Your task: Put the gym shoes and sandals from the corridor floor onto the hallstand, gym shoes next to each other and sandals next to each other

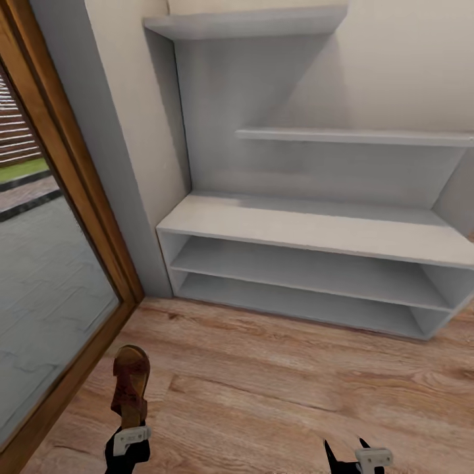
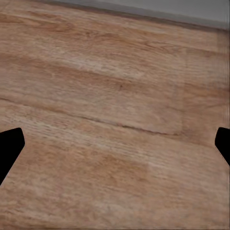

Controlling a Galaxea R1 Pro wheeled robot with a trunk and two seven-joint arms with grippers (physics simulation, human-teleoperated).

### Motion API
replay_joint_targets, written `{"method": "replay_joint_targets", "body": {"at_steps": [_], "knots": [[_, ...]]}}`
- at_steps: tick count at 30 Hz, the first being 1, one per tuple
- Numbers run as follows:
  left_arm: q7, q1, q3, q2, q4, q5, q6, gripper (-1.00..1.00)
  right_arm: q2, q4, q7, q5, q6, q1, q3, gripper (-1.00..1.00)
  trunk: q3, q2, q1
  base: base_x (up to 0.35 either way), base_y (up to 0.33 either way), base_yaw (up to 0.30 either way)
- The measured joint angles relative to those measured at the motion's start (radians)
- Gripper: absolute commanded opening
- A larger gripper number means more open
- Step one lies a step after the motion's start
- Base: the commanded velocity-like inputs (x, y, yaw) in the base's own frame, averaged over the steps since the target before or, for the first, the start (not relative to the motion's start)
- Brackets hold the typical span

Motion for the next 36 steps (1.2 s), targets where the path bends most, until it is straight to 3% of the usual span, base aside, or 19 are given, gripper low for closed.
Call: {"method": "replay_joint_targets", "body": {"at_steps": [36], "knots": [[-0.013, 0.0, -0.012, 0.001, 0.003, -0.007, 0.002, -1.0, 0.0, 0.0, 0.0, 0.0, 0.0, 0.0, 0.0, 1.0, 0.0, 0.0, 0.0, 0.0, 0.0, -0.268]]}}
